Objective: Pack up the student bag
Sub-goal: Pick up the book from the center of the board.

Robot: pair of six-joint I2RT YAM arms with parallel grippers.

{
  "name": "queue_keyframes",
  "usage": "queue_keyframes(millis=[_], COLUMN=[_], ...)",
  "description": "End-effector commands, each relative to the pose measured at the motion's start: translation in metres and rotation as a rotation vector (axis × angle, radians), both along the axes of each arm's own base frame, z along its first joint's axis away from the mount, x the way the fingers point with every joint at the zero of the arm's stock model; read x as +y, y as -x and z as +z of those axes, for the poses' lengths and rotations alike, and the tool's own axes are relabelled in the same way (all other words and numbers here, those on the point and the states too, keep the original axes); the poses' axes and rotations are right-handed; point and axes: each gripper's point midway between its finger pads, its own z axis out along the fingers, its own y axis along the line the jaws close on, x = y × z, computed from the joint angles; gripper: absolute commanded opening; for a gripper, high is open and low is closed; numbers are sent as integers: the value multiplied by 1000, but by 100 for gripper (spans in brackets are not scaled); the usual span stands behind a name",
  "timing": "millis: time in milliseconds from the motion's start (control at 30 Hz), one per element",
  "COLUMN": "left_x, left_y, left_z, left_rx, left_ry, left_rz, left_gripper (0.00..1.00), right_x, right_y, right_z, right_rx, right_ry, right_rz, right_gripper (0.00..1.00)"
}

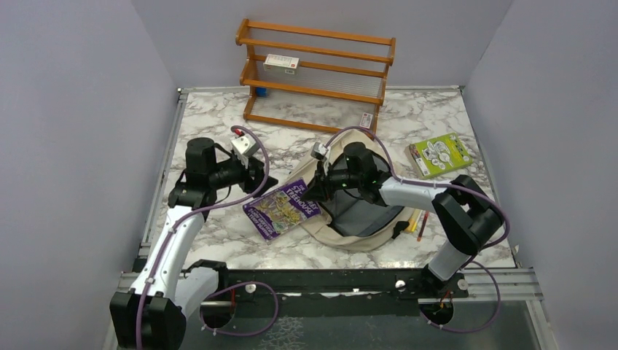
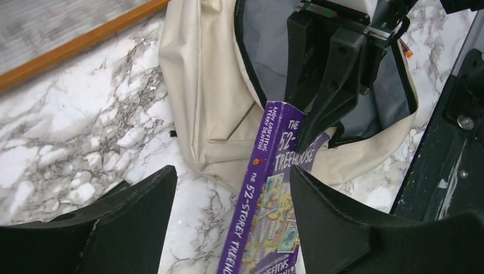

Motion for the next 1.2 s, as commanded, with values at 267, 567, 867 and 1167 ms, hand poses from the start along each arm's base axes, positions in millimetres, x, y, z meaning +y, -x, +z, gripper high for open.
queue_keyframes(millis=[267,567,867,1167], left_x=[-13,-33,-38,-45], left_y=[22,37,41,50], left_z=[-24,-39,-39,-10], left_rx=[-6,58,40,-71], left_ry=[-172,-188,-203,-155], left_rz=[-263,-362,-388,-449], left_gripper=[80,77,51,0], right_x=[10,12,10,0], right_y=[20,22,25,36], right_z=[61,79,89,121], right_rx=[-247,-289,-312,-342], right_ry=[-168,-207,-232,-270], right_rz=[238,260,258,235], right_gripper=[1,1,1,35])
